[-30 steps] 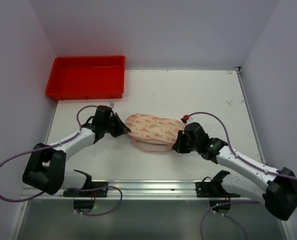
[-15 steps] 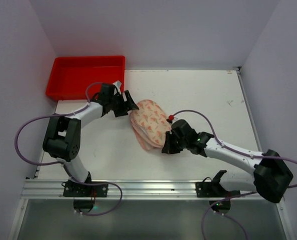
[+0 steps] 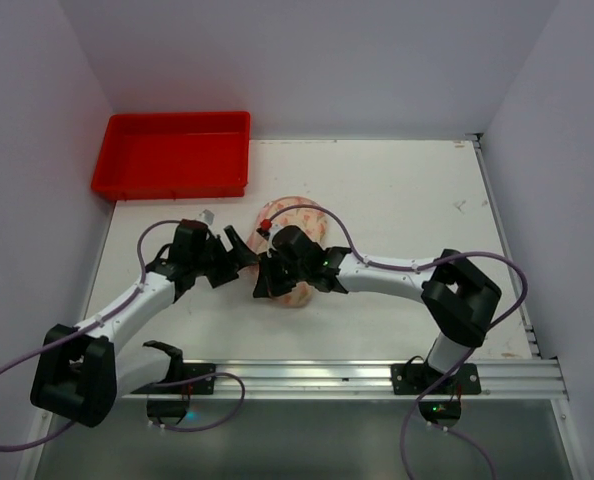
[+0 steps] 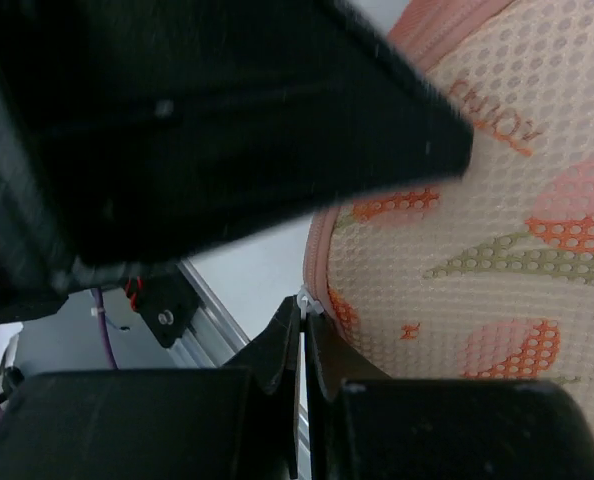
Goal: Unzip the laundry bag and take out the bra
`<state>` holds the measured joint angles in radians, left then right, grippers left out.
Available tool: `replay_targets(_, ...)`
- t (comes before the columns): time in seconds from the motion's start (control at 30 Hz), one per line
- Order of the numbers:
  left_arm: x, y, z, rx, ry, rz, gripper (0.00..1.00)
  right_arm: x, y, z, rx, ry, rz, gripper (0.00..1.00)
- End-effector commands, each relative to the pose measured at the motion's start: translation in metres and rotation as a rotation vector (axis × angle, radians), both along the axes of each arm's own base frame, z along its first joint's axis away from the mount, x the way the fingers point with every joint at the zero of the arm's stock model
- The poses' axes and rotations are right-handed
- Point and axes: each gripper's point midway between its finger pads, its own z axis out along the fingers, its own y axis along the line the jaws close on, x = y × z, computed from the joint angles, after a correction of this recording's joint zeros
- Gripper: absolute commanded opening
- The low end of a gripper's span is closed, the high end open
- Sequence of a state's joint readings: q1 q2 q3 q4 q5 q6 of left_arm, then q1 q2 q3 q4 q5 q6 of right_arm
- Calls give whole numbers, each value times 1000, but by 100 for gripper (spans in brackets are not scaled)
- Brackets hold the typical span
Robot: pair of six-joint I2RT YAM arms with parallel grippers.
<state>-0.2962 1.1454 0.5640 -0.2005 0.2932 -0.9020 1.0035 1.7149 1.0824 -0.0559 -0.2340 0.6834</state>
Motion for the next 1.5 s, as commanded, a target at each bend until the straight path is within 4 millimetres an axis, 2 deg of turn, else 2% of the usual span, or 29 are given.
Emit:
replay_targets(0.0,-5,-28,30,-124,-63,-34,87,3,19,20,73,-31,30,0)
replay_targets(0.1,-6,-35,42,-131,-107,-44,84,3,18,14,62,-21,25,0)
replay_targets(0.23,-11,-37,27,-106,-71,-51,73,3,16,12,56,-20,15,0)
replay_targets(0.33,-16,-38,10,-90,-29,-59,44,3,11,11,47,-26,6,0)
replay_targets(0.37,-18,-36,4,-83,-17,-56,27,1,8,10,38,-22,1,0)
replay_targets(0.47,-19,-35,-4,-69,2,-54,3,-4,-11,3,-8,-31,-10,0)
replay_targets(0.5,-18,-34,-5,-61,4,-56,0,-4,-17,9,-8,-48,-19,0)
replay_targets(0.57,-15,-32,-4,-53,-1,-56,0,-13,-41,-6,-63,-24,-29,0)
replay_targets(0.6,-15,-32,-4,-51,3,-59,0,-19,-60,-22,-103,2,-41,0)
replay_targets(0.63,-15,-31,-5,-51,7,-61,0,-23,-72,-16,-97,5,-52,0)
replay_targets(0.7,-14,-29,-4,-69,8,-79,0,-27,-97,-26,-130,41,-104,0)
replay_targets(0.77,-17,-31,-2,-90,21,-119,0,-27,-138,-42,-202,75,-195,0)
replay_targets(0.8,-22,-31,-5,-79,35,-152,0,-25,-149,-44,-212,90,-231,0)
replay_targets(0.83,-26,-32,-8,-75,53,-179,0,-19,-169,-53,-235,113,-294,0)
replay_targets(0.87,-31,-34,-5,-84,61,-211,0,-15,-180,-48,-228,103,-336,0)
replay_targets(0.9,-38,-32,-9,-70,78,-238,0,-7,-195,-52,-240,109,-400,0)
replay_targets(0.97,-49,-30,-13,-60,82,-281,0,5,-208,-49,-245,83,-469,0)
replay_targets(1.07,-67,-22,-24,-19,120,-322,0,21,-209,-40,-236,57,-502,0)
replay_targets(1.1,-73,-18,-29,-3,142,-323,0,23,-206,-44,-248,63,-480,0)
replay_targets(1.17,-77,-11,-35,39,142,-324,0,34,-193,-36,-213,27,-449,0)
replay_targets(1.27,-77,0,-40,102,150,-302,0,36,-177,-33,-212,-24,-393,0)
replay_targets(1.33,-72,0,-36,108,132,-290,0,25,-160,-32,-217,-32,-308,0)
replay_targets(1.4,-65,-3,-29,94,106,-275,21,12,-142,-29,-223,-37,-228,0)
replay_targets(1.47,-56,-2,-19,108,82,-253,38,0,-136,-35,-244,-13,-189,0)
